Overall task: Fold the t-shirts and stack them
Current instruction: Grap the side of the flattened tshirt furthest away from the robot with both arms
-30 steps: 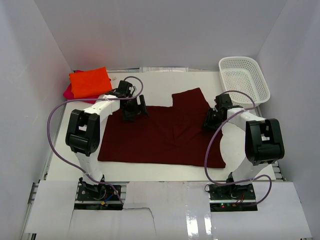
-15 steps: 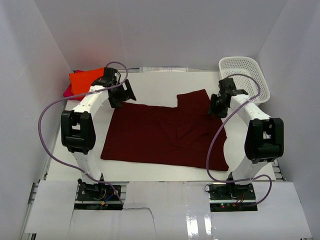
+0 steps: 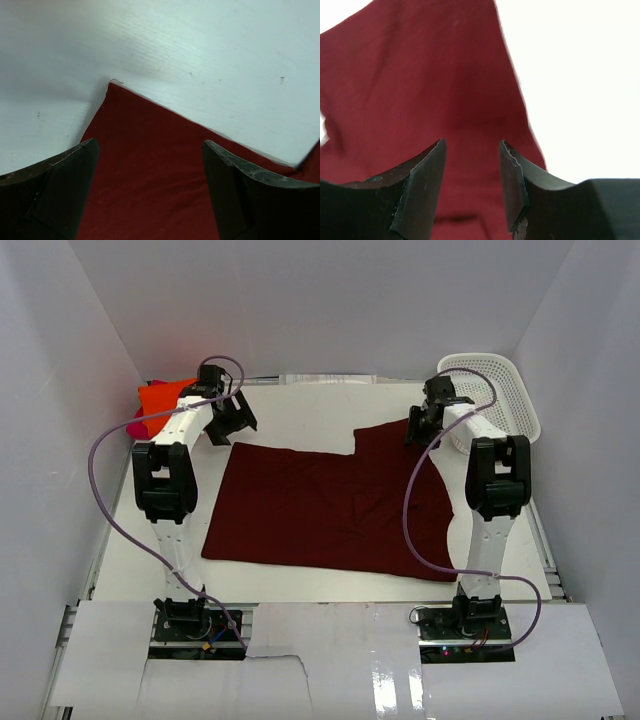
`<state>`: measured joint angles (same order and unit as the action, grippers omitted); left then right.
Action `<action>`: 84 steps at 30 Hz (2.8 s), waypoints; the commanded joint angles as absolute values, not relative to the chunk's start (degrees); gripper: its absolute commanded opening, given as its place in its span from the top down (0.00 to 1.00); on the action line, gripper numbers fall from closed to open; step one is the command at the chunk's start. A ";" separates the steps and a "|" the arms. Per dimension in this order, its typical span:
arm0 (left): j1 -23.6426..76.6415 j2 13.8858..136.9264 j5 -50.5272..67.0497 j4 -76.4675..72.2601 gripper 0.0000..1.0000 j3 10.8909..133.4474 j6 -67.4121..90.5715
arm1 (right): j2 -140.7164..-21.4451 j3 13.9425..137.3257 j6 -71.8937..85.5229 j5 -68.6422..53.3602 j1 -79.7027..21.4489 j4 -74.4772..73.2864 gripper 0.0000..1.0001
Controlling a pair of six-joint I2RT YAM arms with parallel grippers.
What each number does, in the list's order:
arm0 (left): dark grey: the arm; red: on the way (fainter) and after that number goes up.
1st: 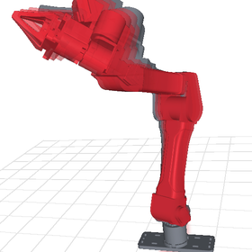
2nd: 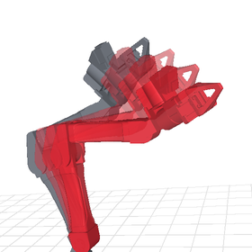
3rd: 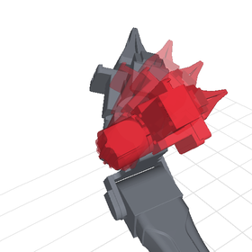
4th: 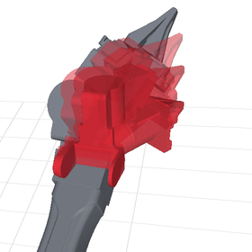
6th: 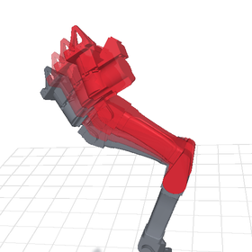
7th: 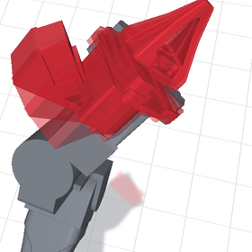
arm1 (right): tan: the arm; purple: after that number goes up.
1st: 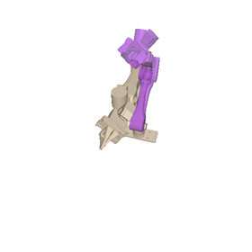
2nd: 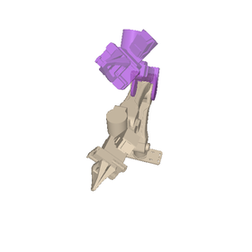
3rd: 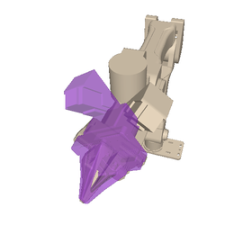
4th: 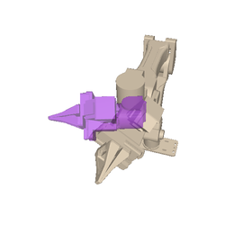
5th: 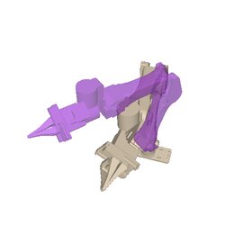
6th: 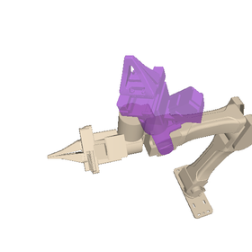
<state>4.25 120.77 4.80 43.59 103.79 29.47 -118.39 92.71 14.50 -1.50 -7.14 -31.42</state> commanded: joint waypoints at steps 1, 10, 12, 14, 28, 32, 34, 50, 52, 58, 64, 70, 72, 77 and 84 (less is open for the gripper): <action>4.31 120.14 2.03 45.44 0.05 106.17 29.27 | -121.89 98.16 12.14 -2.81 -6.68 -28.31 0.47; 4.22 120.23 1.14 44.83 0.04 106.17 28.21 | -130.86 110.73 8.70 -5.36 -5.98 -24.61 0.40; 4.22 120.23 1.67 44.04 0.04 105.56 28.21 | -131.74 112.93 8.70 -5.27 -5.89 -24.70 0.40; 4.22 120.58 1.84 43.77 0.03 105.12 28.13 | -133.24 114.08 8.44 -4.84 -5.89 -24.70 0.37; 4.22 121.99 1.76 43.24 0.04 105.38 27.69 | -140.62 123.05 7.21 -2.91 -5.54 -22.59 0.52; 4.22 121.90 1.93 43.24 0.04 105.21 27.69 | -141.15 122.87 6.59 -1.85 -5.62 -23.81 0.54; 4.13 121.82 1.85 43.24 0.04 104.86 27.77 | -141.24 122.70 6.42 -1.15 -5.63 -25.13 0.54; 4.22 121.90 1.84 42.89 0.04 104.24 27.42 | -144.14 125.07 3.25 -0.18 -6.42 -30.41 0.66; 4.22 121.90 1.93 42.89 0.04 104.06 27.42 | -144.49 124.98 2.99 -0.18 -6.68 -30.76 0.70; 4.22 121.99 2.02 43.07 0.04 103.71 27.16 | -145.55 125.86 1.58 -0.70 -7.38 -31.99 0.76; 4.22 122.08 1.76 43.24 0.04 103.45 26.81 | -146.51 127.00 1.23 -2.20 -7.65 -32.52 0.92; 4.22 122.52 2.02 43.68 0.04 103.36 26.54 | -145.37 126.30 1.76 -3.43 -7.56 -31.64 0.92; 4.22 122.78 1.93 43.86 0.04 103.36 26.37 | -144.67 125.25 2.02 -4.04 -7.56 -30.94 0.92; 4.22 124.62 0.88 44.82 0.09 104.32 25.75 | -143.26 124.37 2.37 -4.40 -7.56 -29.97 0.92; 4.22 127.62 -0.95 45.26 0.25 105.56 26.28 | -142.12 123.49 2.02 -4.31 -7.56 -29.79 0.92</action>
<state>4.25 128.29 1.45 44.47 103.94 26.39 -143.92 125.08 2.37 -3.03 -7.16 -28.64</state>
